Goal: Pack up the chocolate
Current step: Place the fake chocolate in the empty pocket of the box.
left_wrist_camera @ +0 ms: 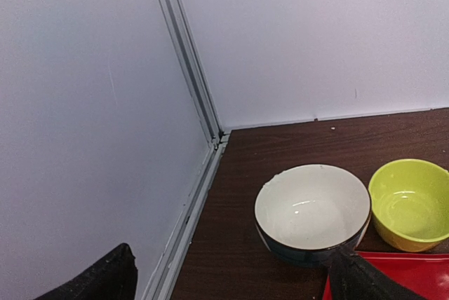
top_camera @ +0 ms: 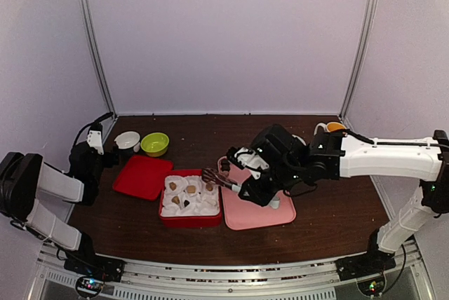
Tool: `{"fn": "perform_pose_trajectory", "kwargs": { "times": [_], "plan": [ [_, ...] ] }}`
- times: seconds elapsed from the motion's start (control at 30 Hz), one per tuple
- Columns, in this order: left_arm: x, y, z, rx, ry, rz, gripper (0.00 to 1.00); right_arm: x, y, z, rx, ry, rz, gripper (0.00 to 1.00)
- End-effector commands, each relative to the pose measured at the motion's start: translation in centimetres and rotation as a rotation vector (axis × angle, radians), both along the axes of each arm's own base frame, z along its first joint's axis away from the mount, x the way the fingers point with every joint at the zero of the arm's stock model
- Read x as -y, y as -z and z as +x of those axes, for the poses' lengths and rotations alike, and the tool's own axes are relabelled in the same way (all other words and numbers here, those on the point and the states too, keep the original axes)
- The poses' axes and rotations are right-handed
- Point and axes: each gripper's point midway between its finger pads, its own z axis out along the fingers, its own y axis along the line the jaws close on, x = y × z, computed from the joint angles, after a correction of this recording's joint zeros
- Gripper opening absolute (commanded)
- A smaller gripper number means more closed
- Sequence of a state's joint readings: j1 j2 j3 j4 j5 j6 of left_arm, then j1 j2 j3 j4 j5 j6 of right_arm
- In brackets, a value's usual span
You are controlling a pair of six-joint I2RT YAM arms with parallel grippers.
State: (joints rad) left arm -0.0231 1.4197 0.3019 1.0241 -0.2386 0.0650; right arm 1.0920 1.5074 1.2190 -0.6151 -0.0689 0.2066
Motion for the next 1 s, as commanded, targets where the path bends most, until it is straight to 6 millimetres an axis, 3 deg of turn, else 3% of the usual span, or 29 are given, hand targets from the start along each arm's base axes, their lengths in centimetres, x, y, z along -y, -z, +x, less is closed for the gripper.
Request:
{"fn": "perform_pose_trajectory", "kwargs": {
  "times": [0.0, 0.43, 0.67, 0.97],
  "plan": [
    [0.0, -1.0, 0.1, 0.047, 0.004, -0.01, 0.98, -3.9, -1.1, -1.4, -0.018, -0.127, 0.074, 0.24],
    [0.0, -1.0, 0.2, 0.047, 0.004, -0.01, 0.98, -9.9, 1.6, -3.3, -0.091, -0.249, 0.082, 0.24],
    [-0.1, -1.0, 0.1, 0.046, 0.004, -0.01, 0.98, -11.2, 3.3, -4.2, -0.124, -0.285, 0.056, 0.24],
    [0.0, -1.0, 0.1, 0.047, 0.004, -0.01, 0.98, -11.5, 4.6, -4.4, -0.135, -0.29, 0.025, 0.24]
  ]
}}
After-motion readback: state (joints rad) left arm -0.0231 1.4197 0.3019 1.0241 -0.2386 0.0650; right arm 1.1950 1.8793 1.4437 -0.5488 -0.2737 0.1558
